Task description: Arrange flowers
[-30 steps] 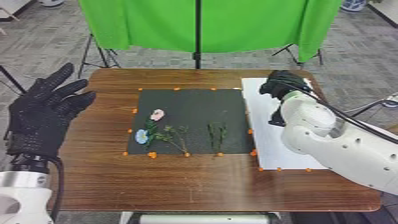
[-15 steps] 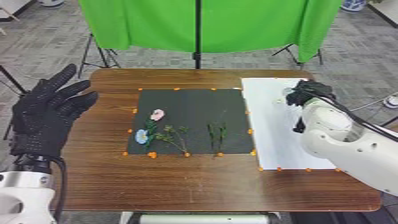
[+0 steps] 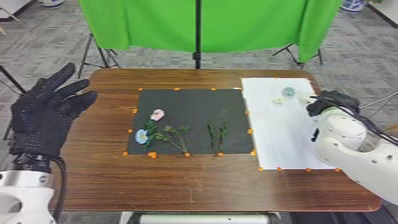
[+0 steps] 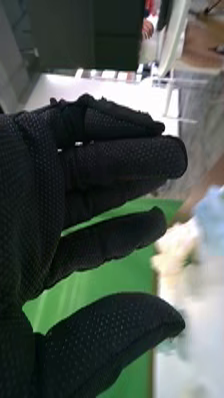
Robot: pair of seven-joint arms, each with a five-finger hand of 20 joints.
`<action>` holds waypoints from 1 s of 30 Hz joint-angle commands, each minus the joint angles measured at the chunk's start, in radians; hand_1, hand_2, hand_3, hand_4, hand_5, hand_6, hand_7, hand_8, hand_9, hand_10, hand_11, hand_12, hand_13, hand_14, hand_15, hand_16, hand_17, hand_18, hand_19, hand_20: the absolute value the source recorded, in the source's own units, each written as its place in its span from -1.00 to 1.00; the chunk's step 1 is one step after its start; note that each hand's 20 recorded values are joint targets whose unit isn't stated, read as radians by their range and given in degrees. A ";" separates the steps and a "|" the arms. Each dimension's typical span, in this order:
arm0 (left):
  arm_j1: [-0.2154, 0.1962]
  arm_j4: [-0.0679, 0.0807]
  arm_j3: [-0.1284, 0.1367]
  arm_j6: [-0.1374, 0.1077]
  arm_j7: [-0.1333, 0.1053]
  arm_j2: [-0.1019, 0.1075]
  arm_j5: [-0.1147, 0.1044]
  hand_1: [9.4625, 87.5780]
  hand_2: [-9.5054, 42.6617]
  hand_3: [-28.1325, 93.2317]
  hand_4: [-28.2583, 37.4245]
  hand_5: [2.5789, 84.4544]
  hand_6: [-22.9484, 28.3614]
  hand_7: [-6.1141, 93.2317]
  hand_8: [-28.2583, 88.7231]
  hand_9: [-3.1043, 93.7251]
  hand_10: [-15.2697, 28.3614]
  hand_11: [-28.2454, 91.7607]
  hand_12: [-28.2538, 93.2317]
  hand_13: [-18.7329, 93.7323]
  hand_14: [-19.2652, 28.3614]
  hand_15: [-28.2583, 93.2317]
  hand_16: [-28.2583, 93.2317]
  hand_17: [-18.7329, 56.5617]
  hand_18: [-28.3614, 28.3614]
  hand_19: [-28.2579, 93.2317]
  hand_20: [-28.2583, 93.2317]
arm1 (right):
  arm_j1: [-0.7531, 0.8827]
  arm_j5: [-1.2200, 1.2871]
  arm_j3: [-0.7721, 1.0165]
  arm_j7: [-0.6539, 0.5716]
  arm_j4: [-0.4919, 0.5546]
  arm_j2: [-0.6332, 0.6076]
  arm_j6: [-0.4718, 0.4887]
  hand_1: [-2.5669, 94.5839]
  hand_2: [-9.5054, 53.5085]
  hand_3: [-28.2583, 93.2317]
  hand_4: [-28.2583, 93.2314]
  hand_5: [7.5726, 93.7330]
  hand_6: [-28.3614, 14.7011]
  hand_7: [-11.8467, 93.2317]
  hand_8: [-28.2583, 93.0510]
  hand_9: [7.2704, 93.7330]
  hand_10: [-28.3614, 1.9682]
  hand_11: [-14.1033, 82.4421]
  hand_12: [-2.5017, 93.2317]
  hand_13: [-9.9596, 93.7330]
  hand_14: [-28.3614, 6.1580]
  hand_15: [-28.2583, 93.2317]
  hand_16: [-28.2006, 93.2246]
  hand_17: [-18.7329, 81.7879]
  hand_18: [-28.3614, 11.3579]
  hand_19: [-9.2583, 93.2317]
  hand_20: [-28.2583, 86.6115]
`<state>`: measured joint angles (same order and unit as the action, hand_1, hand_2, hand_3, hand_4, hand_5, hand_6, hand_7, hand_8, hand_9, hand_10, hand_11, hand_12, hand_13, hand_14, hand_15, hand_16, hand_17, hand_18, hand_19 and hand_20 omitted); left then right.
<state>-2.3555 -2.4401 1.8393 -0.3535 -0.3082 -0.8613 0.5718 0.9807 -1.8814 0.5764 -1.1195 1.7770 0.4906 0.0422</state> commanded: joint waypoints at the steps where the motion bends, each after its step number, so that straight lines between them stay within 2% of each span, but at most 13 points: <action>1: 0.001 0.008 -0.009 0.006 0.014 -0.012 -0.003 -0.72 -0.27 0.72 -1.00 -0.22 0.25 -0.62 -0.66 -0.30 0.62 -0.05 -0.35 -0.22 1.00 0.49 -0.74 -0.64 0.91 0.56 -0.21 | 0.017 0.060 0.006 0.014 -0.020 -0.013 0.024 -0.34 -0.77 0.82 -0.93 -0.02 0.02 -0.52 -0.74 -0.07 -0.73 -0.32 -0.64 0.00 -0.58 0.68 -0.41 -0.28 -0.80 0.84 0.00; 4: 0.006 0.013 -0.014 0.010 0.016 -0.014 -0.001 -0.72 -0.27 0.72 -1.00 -0.21 0.25 -0.62 -0.66 -0.30 0.63 -0.05 -0.35 -0.22 1.00 0.49 -0.74 -0.64 0.91 0.55 -0.21 | -0.010 0.066 -0.037 0.026 -0.035 -0.016 0.016 -0.33 -0.78 0.82 -0.93 -0.04 0.03 -0.52 -0.73 -0.08 -0.72 -0.32 -0.64 0.00 -0.57 0.68 -0.42 -0.28 -0.79 0.84 -0.01; 5: -0.001 0.011 -0.013 0.006 0.013 -0.015 -0.004 -0.72 -0.27 0.72 -1.00 -0.22 0.25 -0.62 -0.66 -0.30 0.63 -0.05 -0.35 -0.22 1.00 0.49 -0.74 -0.64 0.91 0.55 -0.21 | -0.038 0.052 -0.085 0.033 -0.046 -0.018 -0.018 -0.33 -0.78 0.82 -0.93 -0.04 0.04 -0.52 -0.73 -0.06 -0.69 -0.32 -0.64 0.00 -0.57 0.68 -0.42 -0.28 -0.79 0.84 -0.01; 7: -0.002 0.011 -0.013 0.003 0.016 -0.016 -0.006 -0.72 -0.27 0.72 -1.00 -0.22 0.26 -0.62 -0.66 -0.30 0.63 -0.05 -0.35 -0.22 1.00 0.49 -0.74 -0.65 0.91 0.55 -0.21 | -0.060 0.062 -0.108 0.032 -0.058 -0.009 -0.008 -0.32 -0.77 0.83 -0.94 -0.01 0.07 -0.50 -0.74 0.01 -0.61 -0.29 -0.63 0.05 -0.50 0.67 -0.42 -0.27 -0.79 0.84 -0.01; 10: 0.001 0.012 -0.011 0.017 0.029 -0.023 0.001 -0.72 -0.27 0.72 -1.00 -0.21 0.26 -0.62 -0.66 -0.30 0.63 -0.05 -0.35 -0.22 1.00 0.49 -0.74 -0.65 0.91 0.55 -0.21 | -0.052 0.078 -0.096 0.023 -0.069 0.002 -0.004 -0.30 -0.78 0.83 -0.94 0.03 0.10 -0.49 -0.74 0.07 -0.53 -0.28 -0.64 0.09 -0.46 0.66 -0.42 -0.25 -0.79 0.84 -0.02; 12: 0.005 0.013 -0.013 0.012 0.027 -0.022 0.000 -0.72 -0.27 0.72 -1.00 -0.21 0.26 -0.62 -0.66 -0.30 0.63 -0.05 -0.35 -0.22 1.00 0.49 -0.74 -0.65 0.91 0.55 -0.20 | -0.038 0.087 -0.079 0.023 -0.074 0.008 -0.004 -0.27 -0.80 0.84 -0.94 0.04 0.11 -0.48 -0.75 0.12 -0.49 -0.27 -0.64 0.14 -0.40 0.65 -0.42 -0.23 -0.80 0.84 -0.02; 17: 0.001 0.012 -0.009 0.013 0.031 -0.028 0.001 -0.72 -0.27 0.72 -1.00 -0.21 0.26 -0.63 -0.66 -0.30 0.63 -0.05 -0.35 -0.22 1.00 0.49 -0.74 -0.65 0.91 0.55 -0.20 | -0.025 0.076 -0.097 0.020 -0.076 0.000 -0.079 -0.14 -0.90 0.85 -0.97 0.10 0.15 -0.44 -0.76 0.28 -0.28 -0.23 -0.64 0.28 -0.22 0.60 -0.40 -0.15 -0.80 0.88 -0.04; 19: -0.006 0.011 -0.007 0.012 0.025 -0.029 -0.001 -0.72 -0.27 0.72 -1.00 -0.21 0.26 -0.63 -0.66 -0.30 0.63 -0.05 -0.35 -0.22 1.00 0.49 -0.74 -0.65 0.91 0.54 -0.20 | -0.034 0.054 -0.126 0.013 -0.076 -0.003 -0.112 -0.08 -0.94 0.85 -0.99 0.14 0.15 -0.43 -0.76 0.35 -0.23 -0.21 -0.64 0.34 -0.13 0.58 -0.34 -0.11 -0.77 0.91 -0.06; 21: -0.006 0.011 -0.010 0.008 0.024 -0.028 -0.002 -0.72 -0.27 0.72 -1.00 -0.21 0.26 -0.63 -0.66 -0.30 0.63 -0.05 -0.35 -0.22 1.00 0.49 -0.74 -0.65 0.91 0.54 -0.20 | -0.045 0.021 -0.159 0.008 -0.078 -0.004 -0.143 0.02 -0.99 0.80 -1.00 0.21 0.18 -0.40 -0.77 0.45 -0.10 -0.24 -0.56 0.42 0.07 0.52 -0.23 -0.05 -0.74 0.96 -0.12; 23: -0.007 0.005 -0.007 0.013 0.022 -0.026 0.001 -0.72 -0.27 0.72 -1.00 -0.21 0.26 -0.62 -0.66 -0.30 0.63 -0.05 -0.35 -0.22 1.00 0.49 -0.74 -0.65 0.91 0.54 -0.20 | -0.052 -0.012 -0.184 0.004 -0.082 0.000 -0.182 0.14 -1.00 0.74 -1.00 0.30 0.19 -0.30 -0.66 0.64 0.13 -0.40 -0.37 0.50 0.25 0.47 -0.16 0.01 -0.70 0.99 -0.12; 24: 0.001 0.005 -0.007 0.021 0.029 -0.025 0.007 -0.72 -0.27 0.72 -1.00 -0.21 0.26 -0.62 -0.66 -0.30 0.63 -0.05 -0.35 -0.22 1.00 0.49 -0.74 -0.65 0.91 0.54 -0.20 | -0.046 -0.032 -0.185 0.001 -0.080 0.001 -0.204 0.18 -1.00 0.72 -1.00 0.36 0.20 -0.22 -0.61 0.71 0.23 -0.43 -0.30 0.55 0.32 0.46 -0.14 0.03 -0.69 1.00 -0.11; 26: 0.007 0.003 -0.006 0.032 0.040 -0.025 0.015 -0.72 -0.27 0.72 -1.00 -0.21 0.26 -0.62 -0.66 -0.30 0.63 -0.05 -0.35 -0.22 1.00 0.49 -0.74 -0.65 0.91 0.54 -0.20 | -0.035 -0.062 -0.178 0.006 -0.066 0.002 -0.242 0.23 -1.00 0.70 -1.00 0.46 0.25 -0.12 -0.56 0.82 0.33 -0.43 -0.25 0.62 0.38 0.45 -0.12 0.07 -0.67 1.00 -0.07; 30: 0.009 -0.001 -0.003 0.035 0.039 -0.022 0.018 -0.72 -0.27 0.72 -1.00 -0.21 0.26 -0.62 -0.66 -0.30 0.63 -0.06 -0.35 -0.22 1.00 0.49 -0.74 -0.65 0.91 0.54 -0.20 | -0.082 -0.139 -0.241 0.005 -0.037 0.001 -0.323 0.25 -1.00 0.70 -1.00 0.56 0.33 -0.07 -0.54 0.92 0.42 -0.42 -0.21 0.71 0.39 0.44 -0.13 0.11 -0.66 1.00 -0.04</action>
<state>-2.3460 -2.4365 1.8335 -0.3399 -0.2859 -0.8785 0.5756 0.9277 -1.9356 0.3822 -1.1079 1.7016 0.4918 -0.1847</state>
